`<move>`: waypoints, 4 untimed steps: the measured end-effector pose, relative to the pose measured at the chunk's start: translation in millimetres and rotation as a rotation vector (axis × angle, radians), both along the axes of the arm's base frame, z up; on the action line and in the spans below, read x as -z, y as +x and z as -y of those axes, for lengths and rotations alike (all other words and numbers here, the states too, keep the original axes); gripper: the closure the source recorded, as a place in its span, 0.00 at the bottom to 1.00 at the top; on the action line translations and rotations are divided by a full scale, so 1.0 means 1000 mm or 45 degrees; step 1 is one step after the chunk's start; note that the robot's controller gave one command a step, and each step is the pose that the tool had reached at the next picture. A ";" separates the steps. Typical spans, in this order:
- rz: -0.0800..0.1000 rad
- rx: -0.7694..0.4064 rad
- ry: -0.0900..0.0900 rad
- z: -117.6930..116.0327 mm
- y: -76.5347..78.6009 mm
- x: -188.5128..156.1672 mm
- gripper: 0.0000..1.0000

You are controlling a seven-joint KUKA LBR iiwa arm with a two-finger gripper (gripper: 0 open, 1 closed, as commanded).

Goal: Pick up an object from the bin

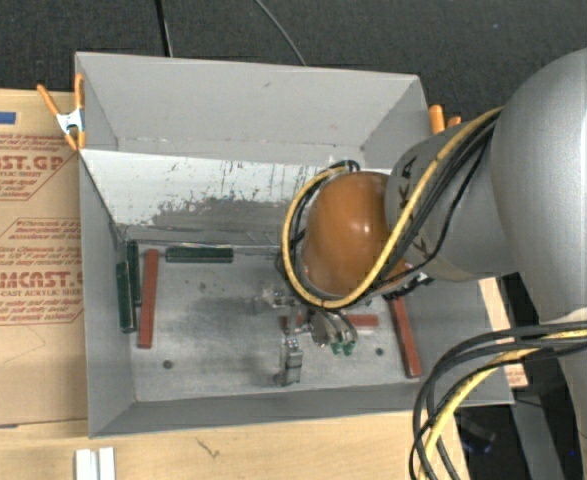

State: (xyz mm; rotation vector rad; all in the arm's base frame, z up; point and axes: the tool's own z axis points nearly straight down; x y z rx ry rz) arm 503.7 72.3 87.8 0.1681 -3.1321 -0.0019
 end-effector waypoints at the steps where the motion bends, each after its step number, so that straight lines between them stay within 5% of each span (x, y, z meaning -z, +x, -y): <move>1: 0.003 0.079 0.000 0.010 0.000 0.001 0.00; 2: 0.006 0.010 -0.002 0.022 -0.001 -0.015 0.00; 3: 0.008 -0.239 0.002 0.057 -0.005 -0.006 0.00; 4: 0.007 -0.298 0.002 0.095 0.028 0.017 1.00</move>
Offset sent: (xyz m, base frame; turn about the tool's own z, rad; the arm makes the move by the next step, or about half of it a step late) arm -0.0004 -0.0211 0.0308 -0.1847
